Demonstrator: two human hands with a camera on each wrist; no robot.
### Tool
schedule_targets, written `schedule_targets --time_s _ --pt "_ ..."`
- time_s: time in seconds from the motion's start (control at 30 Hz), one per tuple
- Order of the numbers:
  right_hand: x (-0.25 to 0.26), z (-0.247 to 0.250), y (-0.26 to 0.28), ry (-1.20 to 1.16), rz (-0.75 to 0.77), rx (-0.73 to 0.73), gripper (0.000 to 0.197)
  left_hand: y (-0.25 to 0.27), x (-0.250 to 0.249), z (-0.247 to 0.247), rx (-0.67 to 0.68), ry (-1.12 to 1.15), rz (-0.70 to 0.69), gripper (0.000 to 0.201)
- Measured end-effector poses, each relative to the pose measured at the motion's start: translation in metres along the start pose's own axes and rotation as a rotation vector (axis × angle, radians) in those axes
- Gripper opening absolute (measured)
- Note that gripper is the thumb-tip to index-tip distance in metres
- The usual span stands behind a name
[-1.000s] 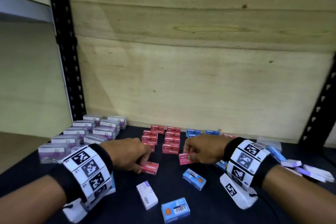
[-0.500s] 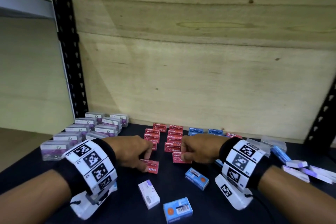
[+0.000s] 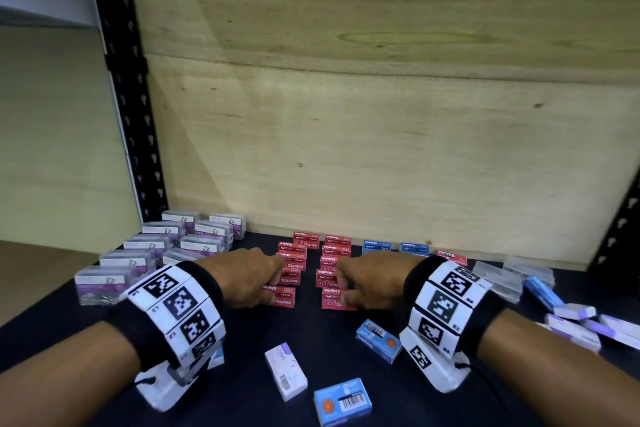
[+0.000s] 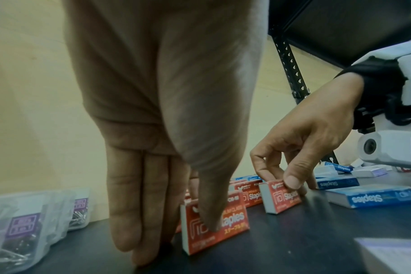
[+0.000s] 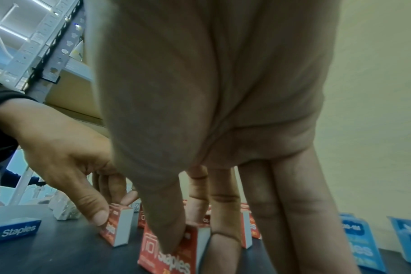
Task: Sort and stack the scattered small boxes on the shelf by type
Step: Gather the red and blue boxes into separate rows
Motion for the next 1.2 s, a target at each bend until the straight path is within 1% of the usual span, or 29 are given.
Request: schedule_targets --time_s 0.07,0.23,0.4,0.57,0.73,0.8,0.87,0.93,1.0,1.1,1.2 --pt "0.002 0.001 0.000 0.014 -0.010 0.009 0.020 0.000 -0.001 0.000 -0.002 -0.023 0.000 0.022" --pt "0.005 0.002 0.000 0.045 -0.011 0.029 0.025 0.000 -0.002 0.000 -0.008 -0.014 -0.038 0.018" --pt "0.005 0.002 -0.005 0.049 -0.026 0.016 0.025 -0.002 -0.006 0.001 0.002 -0.029 -0.042 0.027" --pt "0.001 0.000 -0.009 0.041 -0.035 0.018 0.026 -0.005 -0.005 0.001 -0.025 -0.008 -0.047 0.021" --pt "0.001 0.001 -0.010 0.048 -0.025 0.011 0.027 -0.008 -0.004 0.002 -0.038 0.010 -0.051 0.021" --pt "0.001 0.000 -0.011 0.052 -0.032 0.010 0.030 -0.007 -0.002 0.002 -0.041 0.031 -0.049 0.024" --pt "0.001 0.000 -0.010 0.048 -0.040 0.009 0.039 -0.006 0.001 0.002 -0.048 0.059 -0.039 0.033" --pt "0.000 0.001 -0.008 0.034 -0.035 0.012 0.047 -0.002 0.007 0.004 -0.070 0.097 -0.012 0.042" --pt "-0.004 0.002 -0.005 -0.007 -0.009 0.015 0.046 0.006 0.014 0.011 -0.109 0.108 0.023 0.047" --pt "-0.018 0.003 0.006 -0.156 0.038 -0.012 0.038 0.019 0.016 0.029 -0.189 0.048 0.061 0.044" --pt "-0.038 0.007 0.025 -0.241 0.049 -0.077 0.030 0.031 0.001 0.056 -0.286 -0.037 0.064 0.039"
Point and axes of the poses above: each hand's wrist, its own y-axis away from the middle knuckle, its own z-axis out of the back of the hand, x = y × z, the point moved 7 cm from there along -y, towards the middle knuckle, and after that the axes turned 10 degrees about x, right-handed, at the moved point
